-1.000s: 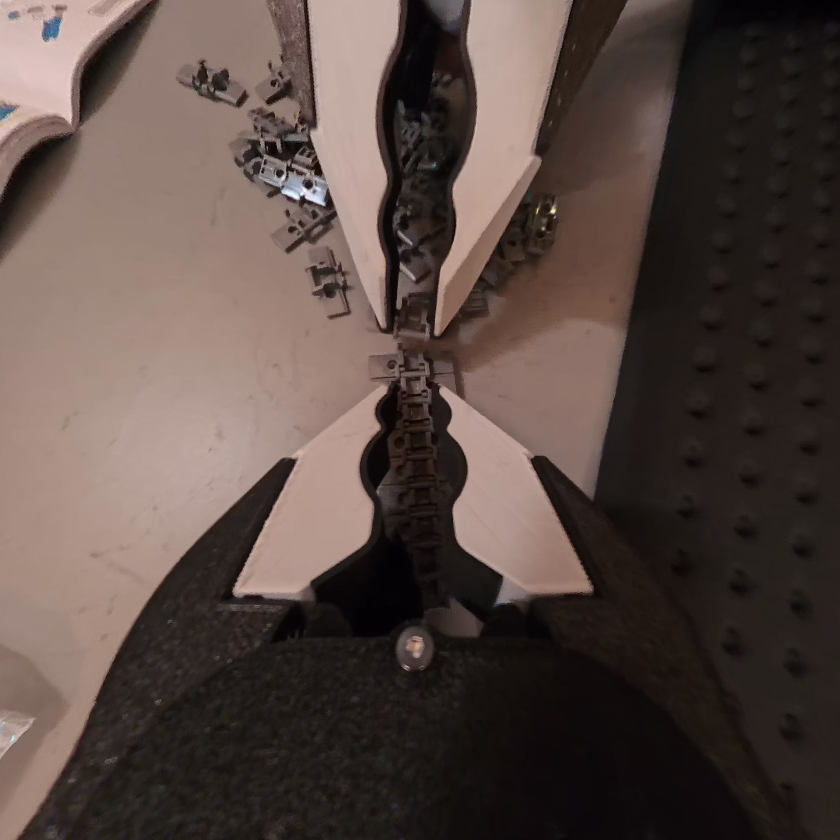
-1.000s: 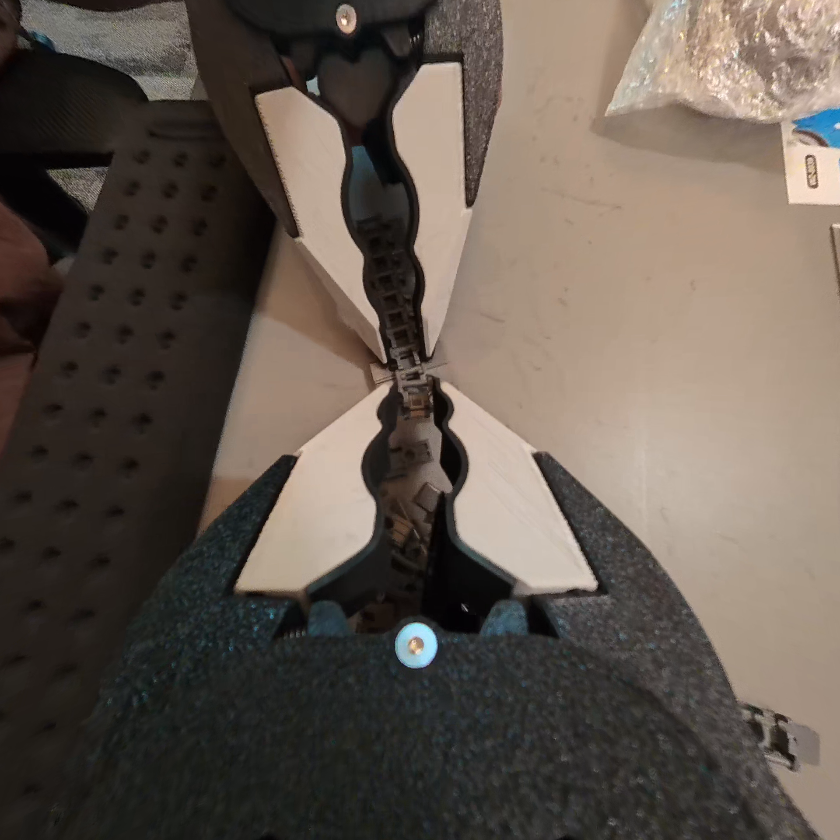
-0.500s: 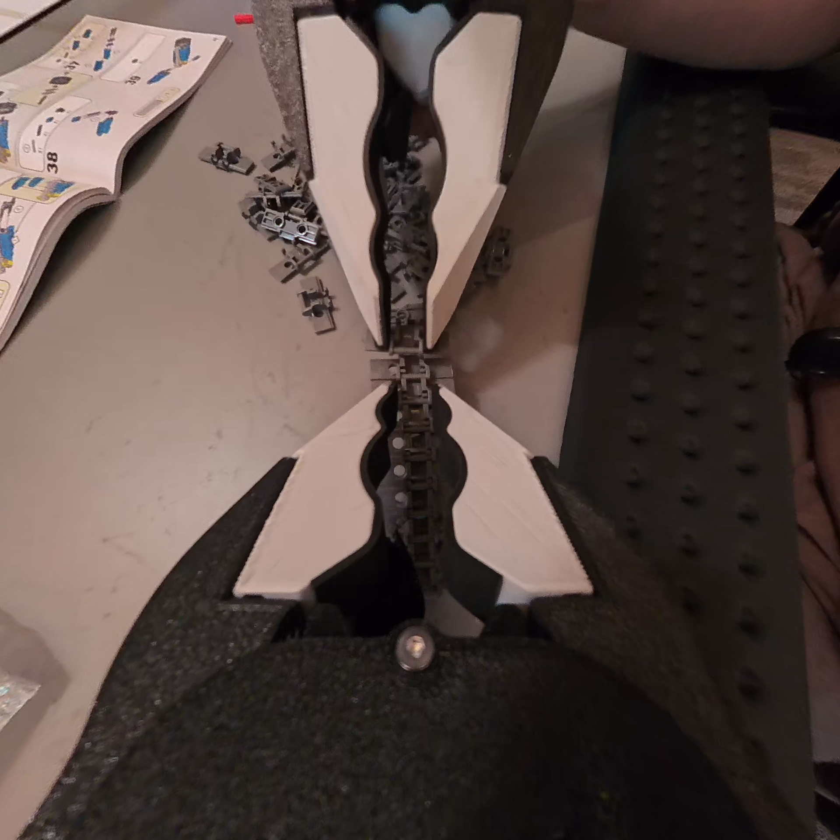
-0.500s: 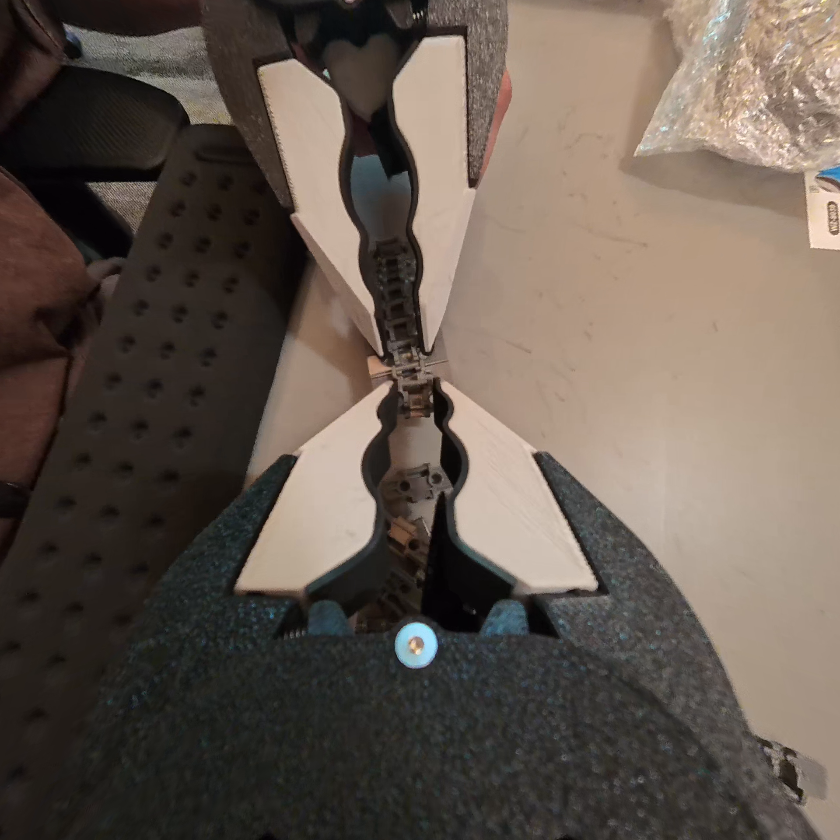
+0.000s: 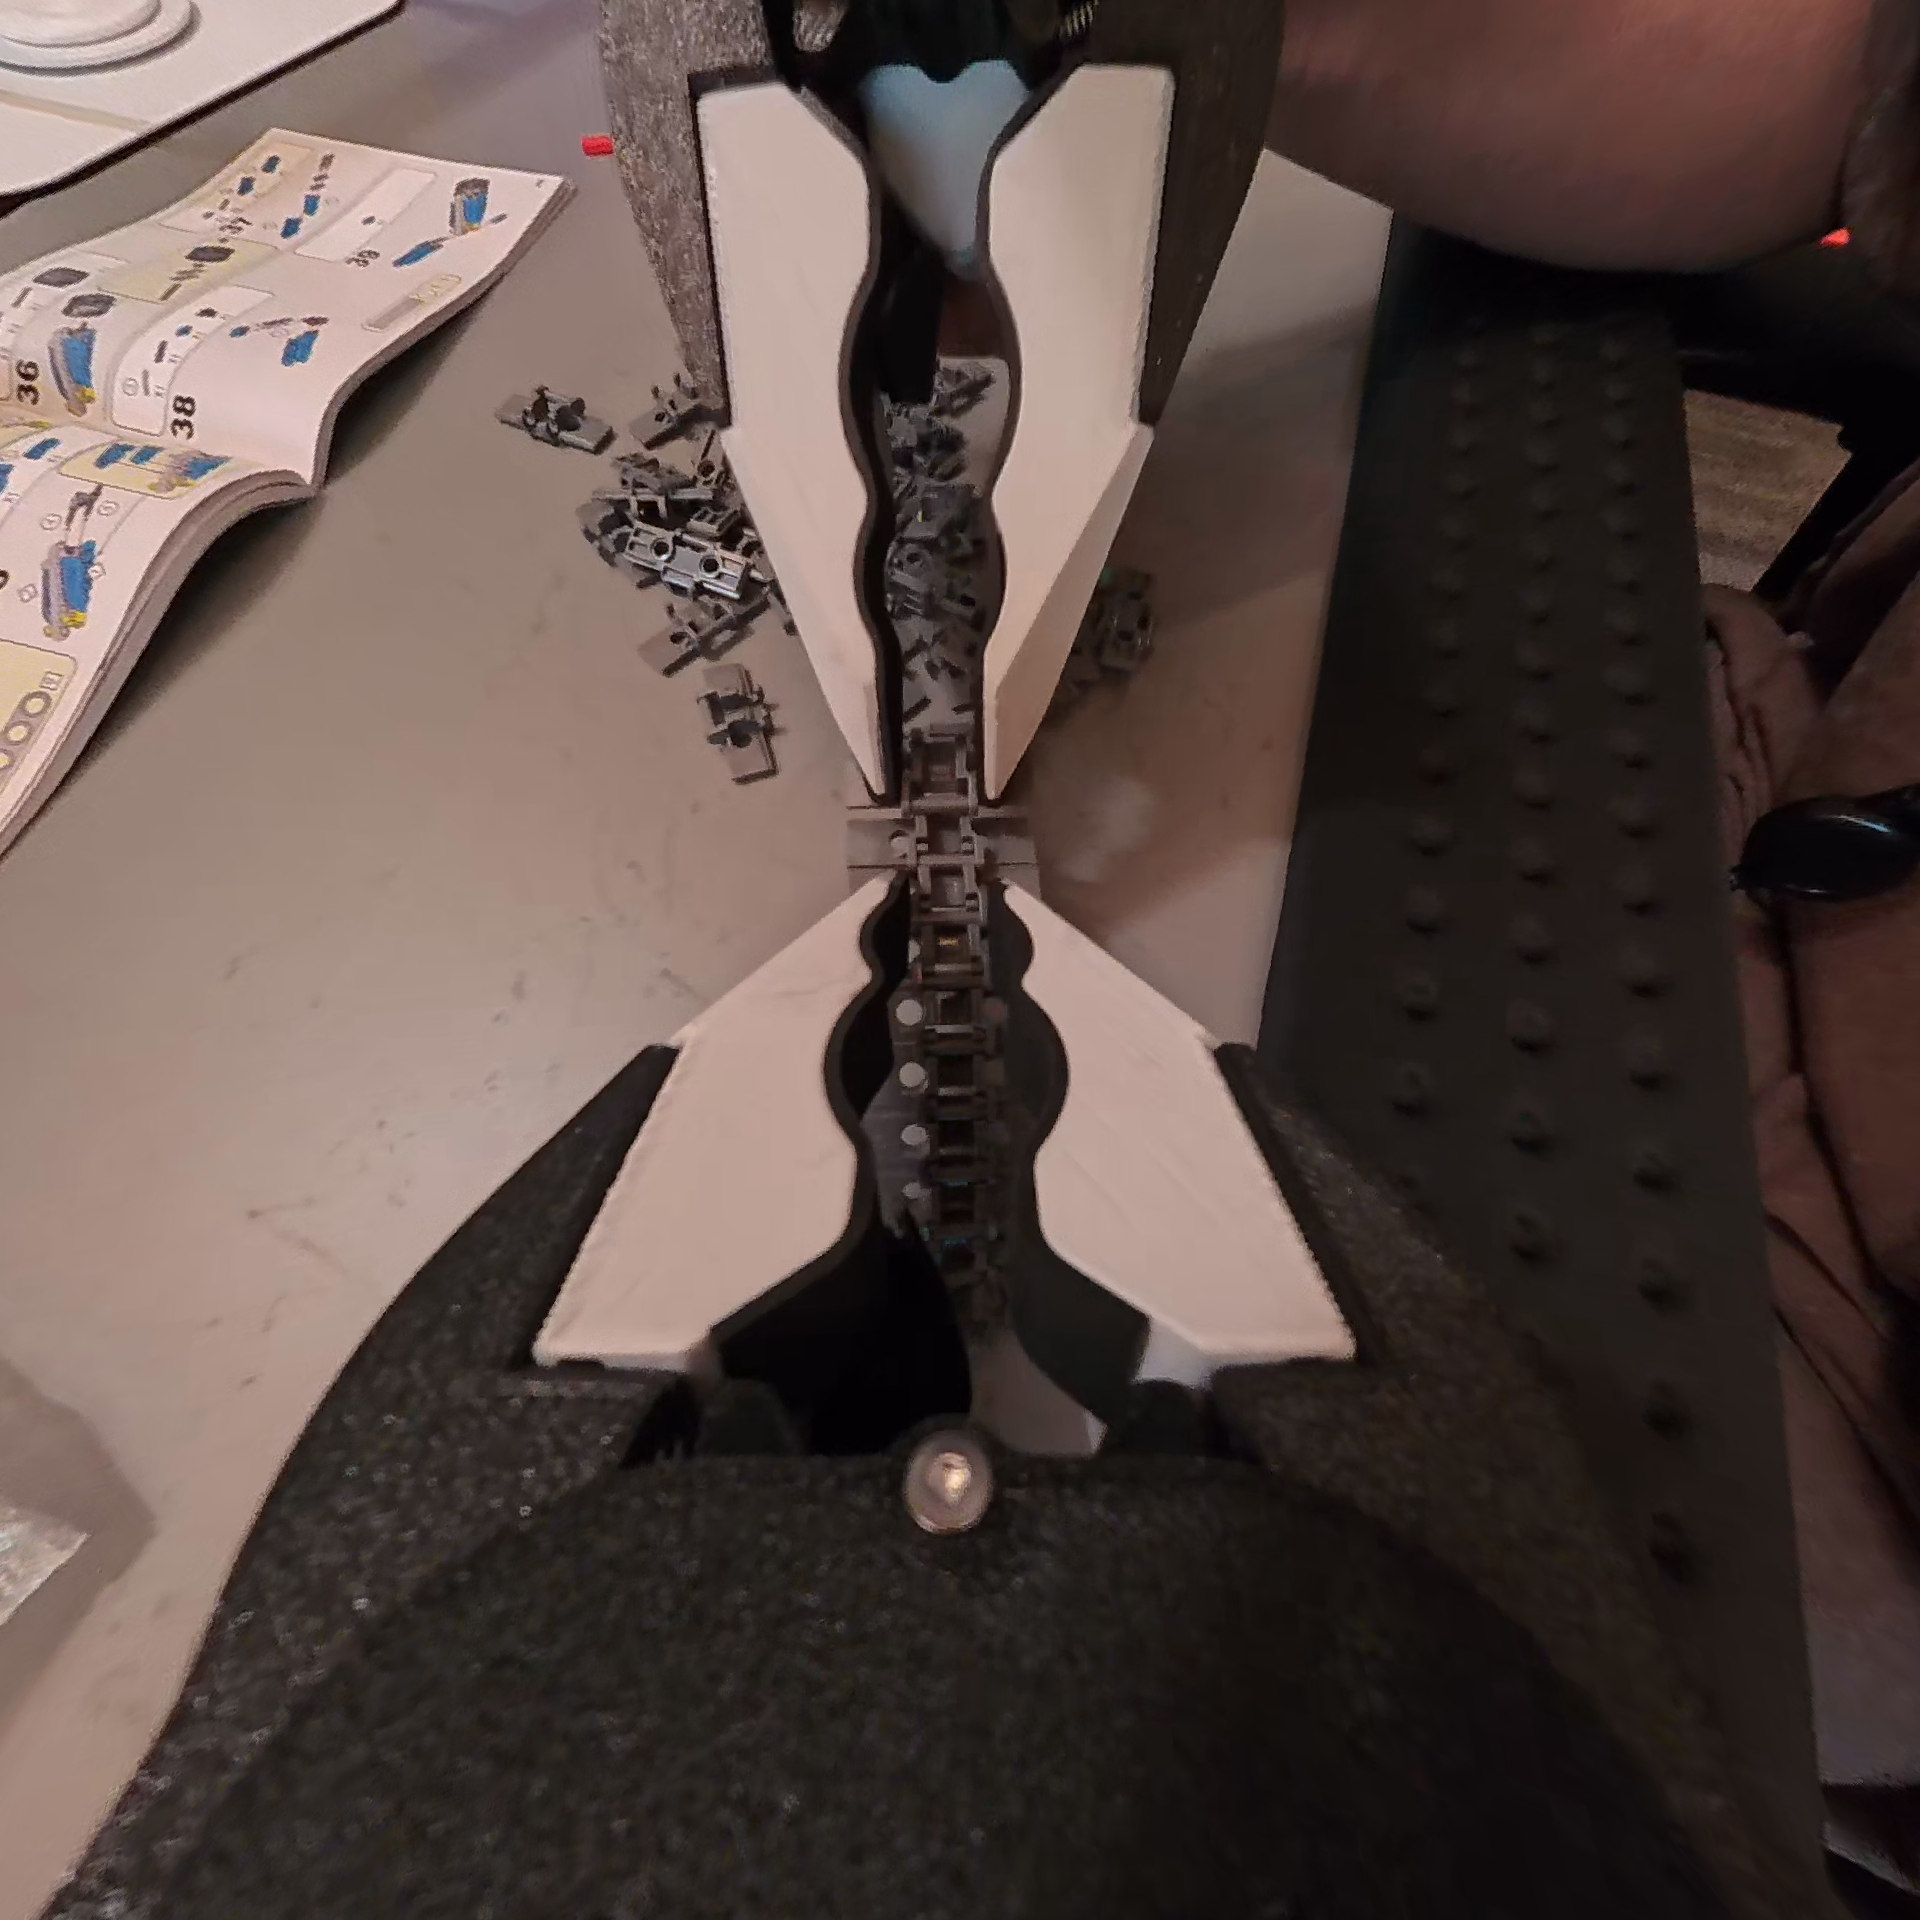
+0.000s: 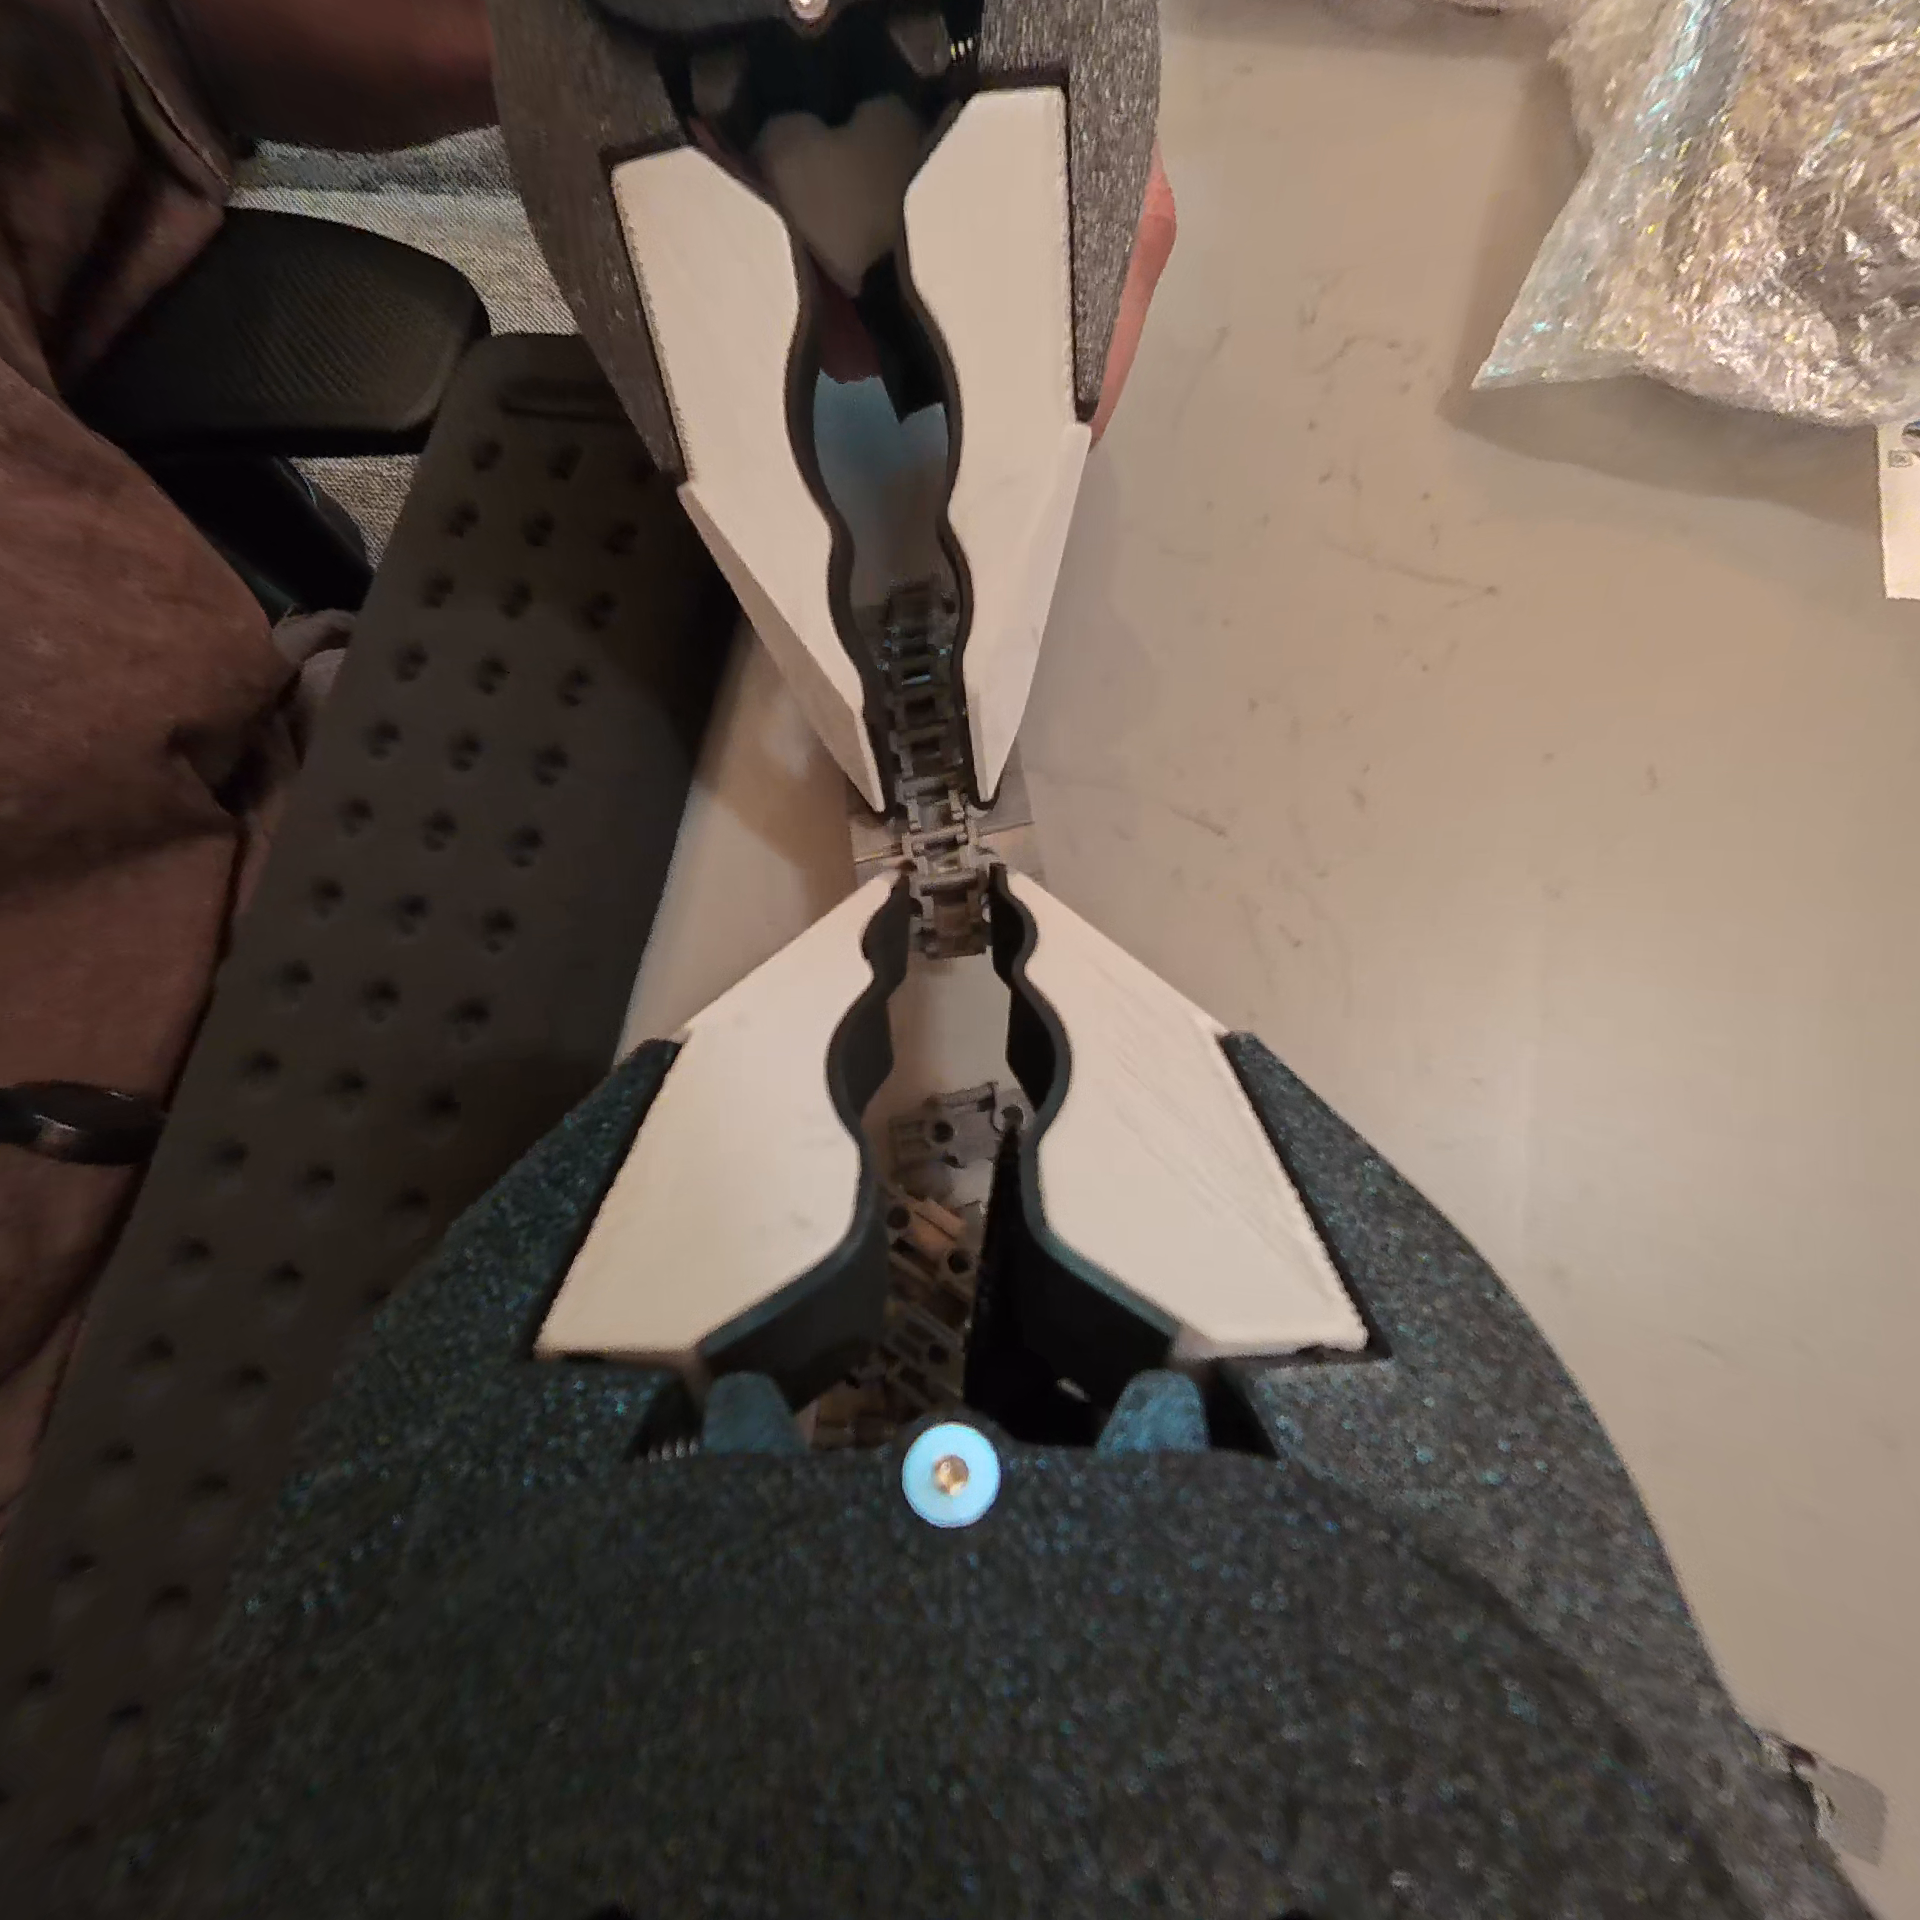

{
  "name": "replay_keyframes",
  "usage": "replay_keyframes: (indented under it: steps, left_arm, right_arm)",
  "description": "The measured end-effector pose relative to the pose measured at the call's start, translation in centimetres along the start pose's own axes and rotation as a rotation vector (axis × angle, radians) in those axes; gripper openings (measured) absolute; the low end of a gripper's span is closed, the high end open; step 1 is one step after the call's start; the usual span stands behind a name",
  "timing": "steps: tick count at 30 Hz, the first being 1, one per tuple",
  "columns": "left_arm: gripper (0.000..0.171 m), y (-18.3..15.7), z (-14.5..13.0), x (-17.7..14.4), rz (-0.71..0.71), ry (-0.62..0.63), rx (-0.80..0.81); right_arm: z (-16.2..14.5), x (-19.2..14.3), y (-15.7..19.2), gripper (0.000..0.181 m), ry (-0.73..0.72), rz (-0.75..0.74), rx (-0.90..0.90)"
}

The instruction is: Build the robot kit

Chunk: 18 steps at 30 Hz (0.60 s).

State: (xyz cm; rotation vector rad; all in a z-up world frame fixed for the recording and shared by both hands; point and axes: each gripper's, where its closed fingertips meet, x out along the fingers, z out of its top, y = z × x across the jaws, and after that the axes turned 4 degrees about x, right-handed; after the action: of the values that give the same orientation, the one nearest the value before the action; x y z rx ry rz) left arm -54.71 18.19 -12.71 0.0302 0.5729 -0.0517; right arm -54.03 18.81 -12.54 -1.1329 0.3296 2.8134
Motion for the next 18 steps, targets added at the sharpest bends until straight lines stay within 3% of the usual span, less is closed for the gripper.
replay_keyframes:
  steps: [18]
  left_arm:
    - [0.013,-0.3,1.1,-1.1,-0.026,-0.102,-0.053]
  right_arm:
    - [1.1,-0.8,0.6,0.016,-0.064,0.042,0.01]
